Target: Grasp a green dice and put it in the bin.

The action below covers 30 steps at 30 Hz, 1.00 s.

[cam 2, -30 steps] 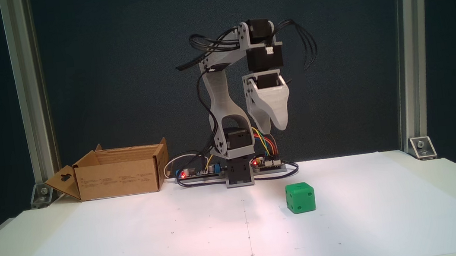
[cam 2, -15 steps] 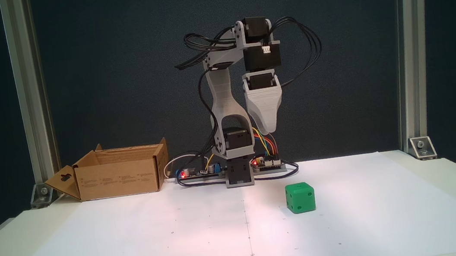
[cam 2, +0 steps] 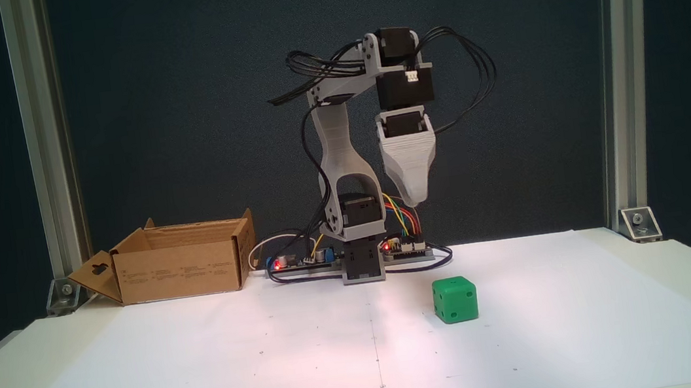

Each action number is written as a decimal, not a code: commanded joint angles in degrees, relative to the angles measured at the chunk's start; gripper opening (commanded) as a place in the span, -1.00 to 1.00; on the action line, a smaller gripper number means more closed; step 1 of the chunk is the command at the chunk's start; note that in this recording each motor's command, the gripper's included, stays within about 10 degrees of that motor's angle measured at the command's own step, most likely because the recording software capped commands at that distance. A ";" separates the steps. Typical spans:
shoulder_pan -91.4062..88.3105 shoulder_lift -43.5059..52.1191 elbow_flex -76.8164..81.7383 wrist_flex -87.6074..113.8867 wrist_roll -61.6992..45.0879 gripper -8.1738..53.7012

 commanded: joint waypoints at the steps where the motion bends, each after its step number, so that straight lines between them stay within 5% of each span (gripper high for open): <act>1: -1.14 -0.35 -3.08 -2.20 3.43 0.68; 30: -4.83 -3.25 8.53 -10.72 3.08 0.67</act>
